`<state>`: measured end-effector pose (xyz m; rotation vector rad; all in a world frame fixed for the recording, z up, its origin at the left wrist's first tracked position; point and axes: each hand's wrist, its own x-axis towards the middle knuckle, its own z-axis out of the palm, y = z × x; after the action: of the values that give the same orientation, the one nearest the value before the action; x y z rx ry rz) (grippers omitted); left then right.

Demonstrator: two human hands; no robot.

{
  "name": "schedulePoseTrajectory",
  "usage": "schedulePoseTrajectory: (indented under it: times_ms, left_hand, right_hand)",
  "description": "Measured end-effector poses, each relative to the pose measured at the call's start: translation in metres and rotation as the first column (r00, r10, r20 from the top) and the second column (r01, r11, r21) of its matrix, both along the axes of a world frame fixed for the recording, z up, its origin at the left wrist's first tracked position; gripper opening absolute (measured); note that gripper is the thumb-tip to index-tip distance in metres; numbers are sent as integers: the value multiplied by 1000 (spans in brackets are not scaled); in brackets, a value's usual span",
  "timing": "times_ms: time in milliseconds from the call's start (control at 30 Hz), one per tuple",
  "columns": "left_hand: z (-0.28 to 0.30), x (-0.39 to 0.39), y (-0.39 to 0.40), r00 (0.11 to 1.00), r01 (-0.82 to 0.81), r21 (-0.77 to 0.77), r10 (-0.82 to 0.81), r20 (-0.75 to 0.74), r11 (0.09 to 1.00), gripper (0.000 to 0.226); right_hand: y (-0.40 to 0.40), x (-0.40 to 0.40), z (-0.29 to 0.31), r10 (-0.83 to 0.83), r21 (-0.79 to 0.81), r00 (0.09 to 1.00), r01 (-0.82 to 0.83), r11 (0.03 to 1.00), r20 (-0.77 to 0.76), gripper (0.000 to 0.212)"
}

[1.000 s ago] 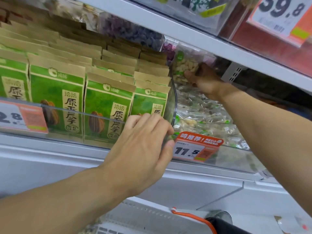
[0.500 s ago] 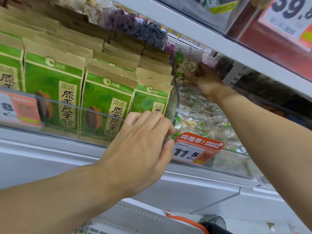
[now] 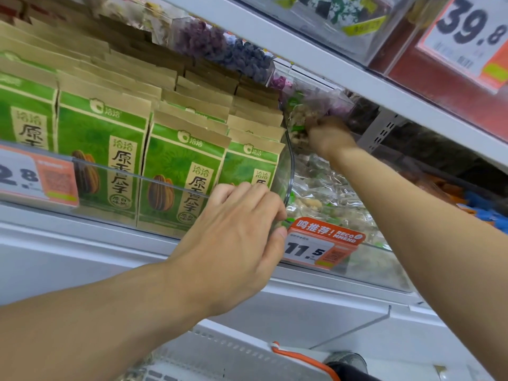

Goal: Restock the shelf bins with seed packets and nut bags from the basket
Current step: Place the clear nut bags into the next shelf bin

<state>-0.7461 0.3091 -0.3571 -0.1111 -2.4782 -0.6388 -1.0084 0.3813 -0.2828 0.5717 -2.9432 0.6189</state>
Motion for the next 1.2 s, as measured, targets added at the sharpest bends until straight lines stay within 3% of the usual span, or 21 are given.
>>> schedulePoseTrajectory:
  times_ms: [300, 433, 600, 700, 767, 833, 900, 967, 1033, 1133, 1200]
  left_hand:
    - [-4, 1, 0, 1000, -6, -60, 5, -8, 998, 20]
    - [-5, 2, -3, 1000, -6, -92, 4, -18, 996, 22]
    - [-2, 5, -1, 999, 11, -75, -15, -48, 997, 23]
    - [7, 13, -1, 984, 22, -69, -34, -176, 997, 11]
    - [9, 25, 1, 972, 39, -12, -41, -232, 999, 6]
    - [4, 39, 5, 989, 59, 151, -37, -144, 987, 6]
    - [-12, 56, 11, 997, 13, 189, -27, 74, 982, 5]
    - [-37, 72, 13, 951, 4, 74, -27, 308, 997, 10]
    - [-71, 91, 15, 878, 13, 0, -11, 478, 1000, 9]
    - [-139, 135, 12, 746, -81, 50, 27, 665, 995, 9]
    - [-184, 168, 6, 646, -170, 63, 63, 760, 983, 14]
  right_hand:
    - [10, 15, 0, 81, 0, 993, -81, 997, 90, 52]
    - [21, 26, 1, 23, -52, 999, -26, 998, -44, 42]
    - [46, 49, 2, -6, -161, 998, -5, 987, -69, 23]
    - [68, 98, 10, 34, -323, 995, -64, 944, -98, 15]
    - [87, 153, 14, 135, -496, 988, -153, 855, -71, 10]
    - [106, 211, 8, 293, -672, 956, -205, 712, 18, 13]
    - [113, 253, -12, 415, -703, 904, -229, 674, 104, 15]
    - [108, 272, -48, 444, -602, 859, -220, 768, 253, 11]
    - [96, 275, -94, 429, -395, 798, -264, 880, 424, 6]
    - [86, 279, -168, 320, -131, 692, -312, 941, 647, 18]
    - [91, 289, -216, 209, -68, 664, -233, 970, 718, 14]
